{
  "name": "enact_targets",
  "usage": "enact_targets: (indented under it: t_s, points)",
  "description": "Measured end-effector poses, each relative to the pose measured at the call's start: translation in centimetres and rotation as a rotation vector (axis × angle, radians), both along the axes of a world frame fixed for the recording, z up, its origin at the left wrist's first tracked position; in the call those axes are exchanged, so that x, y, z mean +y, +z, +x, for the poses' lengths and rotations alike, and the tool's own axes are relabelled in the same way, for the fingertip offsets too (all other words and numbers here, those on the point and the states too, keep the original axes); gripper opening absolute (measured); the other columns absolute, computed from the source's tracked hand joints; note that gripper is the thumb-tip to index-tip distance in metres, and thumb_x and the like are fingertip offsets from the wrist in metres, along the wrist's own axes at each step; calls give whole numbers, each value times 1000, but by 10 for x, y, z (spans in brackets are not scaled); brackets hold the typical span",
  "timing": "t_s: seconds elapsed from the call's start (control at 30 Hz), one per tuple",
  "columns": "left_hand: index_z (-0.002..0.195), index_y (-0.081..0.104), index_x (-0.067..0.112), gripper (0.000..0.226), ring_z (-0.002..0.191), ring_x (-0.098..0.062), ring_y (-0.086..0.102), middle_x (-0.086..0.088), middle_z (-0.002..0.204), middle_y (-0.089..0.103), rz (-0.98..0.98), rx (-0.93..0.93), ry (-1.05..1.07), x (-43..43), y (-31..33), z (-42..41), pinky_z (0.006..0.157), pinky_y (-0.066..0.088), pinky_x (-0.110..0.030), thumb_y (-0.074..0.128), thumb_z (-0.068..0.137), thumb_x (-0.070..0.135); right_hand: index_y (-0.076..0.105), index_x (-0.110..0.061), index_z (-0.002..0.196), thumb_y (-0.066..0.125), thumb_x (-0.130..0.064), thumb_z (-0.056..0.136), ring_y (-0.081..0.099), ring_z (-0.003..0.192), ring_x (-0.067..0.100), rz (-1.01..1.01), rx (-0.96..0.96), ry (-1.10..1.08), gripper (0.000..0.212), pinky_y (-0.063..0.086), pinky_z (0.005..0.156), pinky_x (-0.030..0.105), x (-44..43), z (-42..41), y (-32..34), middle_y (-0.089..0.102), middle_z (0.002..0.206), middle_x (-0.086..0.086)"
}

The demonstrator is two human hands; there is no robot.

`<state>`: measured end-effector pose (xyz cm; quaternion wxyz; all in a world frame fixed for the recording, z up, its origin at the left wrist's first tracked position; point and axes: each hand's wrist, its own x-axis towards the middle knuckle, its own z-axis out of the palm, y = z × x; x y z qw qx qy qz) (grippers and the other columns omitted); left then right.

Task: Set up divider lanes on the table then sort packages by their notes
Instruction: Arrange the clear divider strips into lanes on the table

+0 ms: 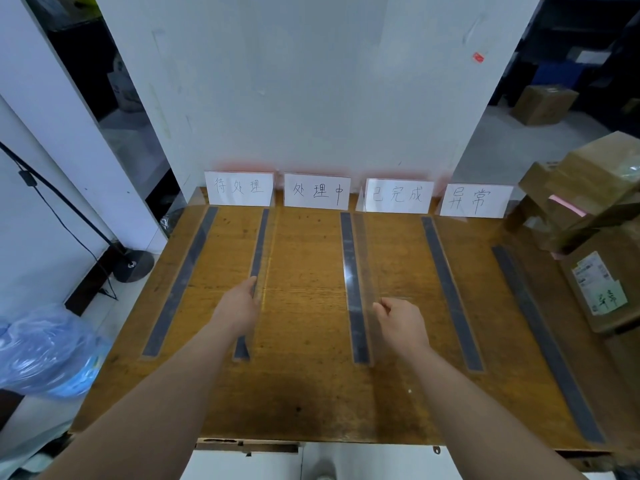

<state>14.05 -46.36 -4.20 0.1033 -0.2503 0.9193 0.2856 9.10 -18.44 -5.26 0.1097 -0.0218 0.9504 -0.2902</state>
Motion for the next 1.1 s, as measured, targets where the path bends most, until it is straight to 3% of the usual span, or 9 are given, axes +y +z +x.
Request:
enact_targets:
  t_s: [0.3, 0.4, 0.5, 0.63, 0.8, 1.1]
  points:
    - [155, 22, 17, 57, 122, -28, 54, -10, 145, 49, 41, -10, 31, 2, 2, 0, 95, 47, -37, 45, 103, 23, 65, -20, 85, 52, -38, 96, 64, 70, 12, 14, -47, 3, 25, 59, 70, 35, 2, 0, 4, 66, 77, -4]
    - [155, 20, 17, 59, 122, -26, 53, -9, 146, 47, 49, -14, 44, 3, 6, 0, 90, 45, -34, 45, 103, 26, 66, -20, 101, 51, -40, 96, 65, 80, 12, 59, -13, 11, 26, 57, 75, 33, 5, 0, 9, 68, 88, -4]
    - [155, 20, 16, 61, 132, -27, 46, -9, 151, 41, 50, -8, 56, 5, 12, -1, 99, 43, -37, 45, 102, 30, 62, -18, 120, 51, -41, 96, 64, 94, 14, 83, 8, 4, 35, 54, 78, 29, 8, 0, 14, 68, 106, -2]
    - [154, 23, 13, 61, 136, -28, 42, -8, 153, 38, 14, 45, 18, 11, 25, -4, 106, 39, -40, 46, 102, 32, 51, -21, 137, 49, -47, 95, 60, 111, 15, 114, 26, 21, 49, 53, 91, 37, 14, -6, 18, 63, 125, -2]
    - [145, 38, 12, 48, 126, -25, 51, -7, 141, 52, -83, 164, -54, 28, 51, -10, 99, 43, -36, 49, 101, 27, 46, -17, 141, 51, -46, 95, 53, 124, 19, 48, 7, 13, 55, 47, 101, 39, 21, -13, 24, 56, 137, 2]
    - [147, 36, 13, 51, 125, -24, 53, -7, 140, 52, -127, 116, -81, 33, 58, -15, 98, 45, -36, 50, 100, 29, 38, -16, 147, 48, -49, 95, 46, 132, 20, 72, -68, 54, 62, 43, 107, 39, 24, -13, 17, 47, 146, 3]
